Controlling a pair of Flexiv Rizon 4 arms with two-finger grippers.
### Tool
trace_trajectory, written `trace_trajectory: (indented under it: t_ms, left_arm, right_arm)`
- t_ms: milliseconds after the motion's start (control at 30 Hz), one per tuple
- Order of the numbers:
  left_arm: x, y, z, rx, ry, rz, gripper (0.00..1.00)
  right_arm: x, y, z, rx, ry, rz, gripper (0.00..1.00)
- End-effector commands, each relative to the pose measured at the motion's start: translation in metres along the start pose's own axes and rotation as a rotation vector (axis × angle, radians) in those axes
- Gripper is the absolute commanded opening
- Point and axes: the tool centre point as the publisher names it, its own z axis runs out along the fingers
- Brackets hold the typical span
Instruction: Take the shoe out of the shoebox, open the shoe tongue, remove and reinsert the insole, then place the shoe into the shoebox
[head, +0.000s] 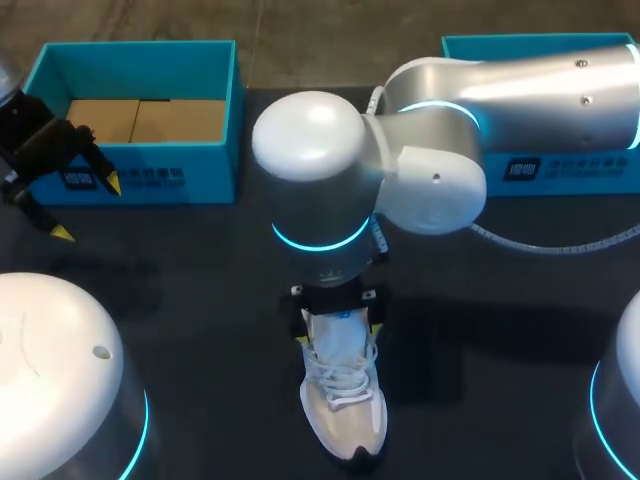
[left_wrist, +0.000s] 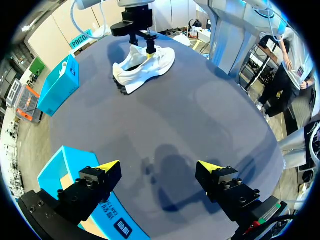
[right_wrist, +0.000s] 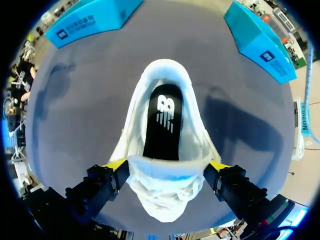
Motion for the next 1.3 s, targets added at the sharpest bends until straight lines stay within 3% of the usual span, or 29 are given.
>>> trace_trajectory:
  t_ms: [33,533,633,667,700,733,900,1300]
  left_arm:
    - [0.001,-0.001,0.0,-0.004,0.001,-0.001,1.0]
    - [0.001,-0.001,0.0,-0.004,0.001,-0.001,1.0]
    - [0.001,-0.001,0.0,-0.004,0.001,-0.001,1.0]
    - [0.001,-0.001,0.0,-0.004,0.001,-0.001,1.0]
    - [0.001,-0.001,0.0,-0.004,0.001,-0.001,1.0]
    - [0.001,-0.001,0.0,-0.004,0.001,-0.001,1.0]
    - [0.001,-0.001,0.0,-0.004,0.001,-0.001,1.0]
    - [0.001,-0.001,0.0,-0.004,0.001,-0.001,1.0]
  right_arm:
    - [0.004,-0.009,-0.007,-0.011,-0.011,0.004,1.0]
    - [0.008,-0.044,-0.046,-0.081,-0.002,0.016,1.0]
    - [0.007,-0.049,-0.05,-0.083,0.002,0.016,0.83]
    - [0.007,-0.051,-0.051,-0.084,0.002,0.016,0.72]
    - [0.008,-0.053,-0.052,-0.082,0.0,0.016,0.55]
    - [0.009,-0.053,-0.052,-0.082,-0.001,0.016,0.49]
    - [0.014,-0.049,-0.04,-0.082,-0.004,0.009,0.4]
    - [0.004,-0.023,-0.017,-0.105,-0.018,0.017,0.38]
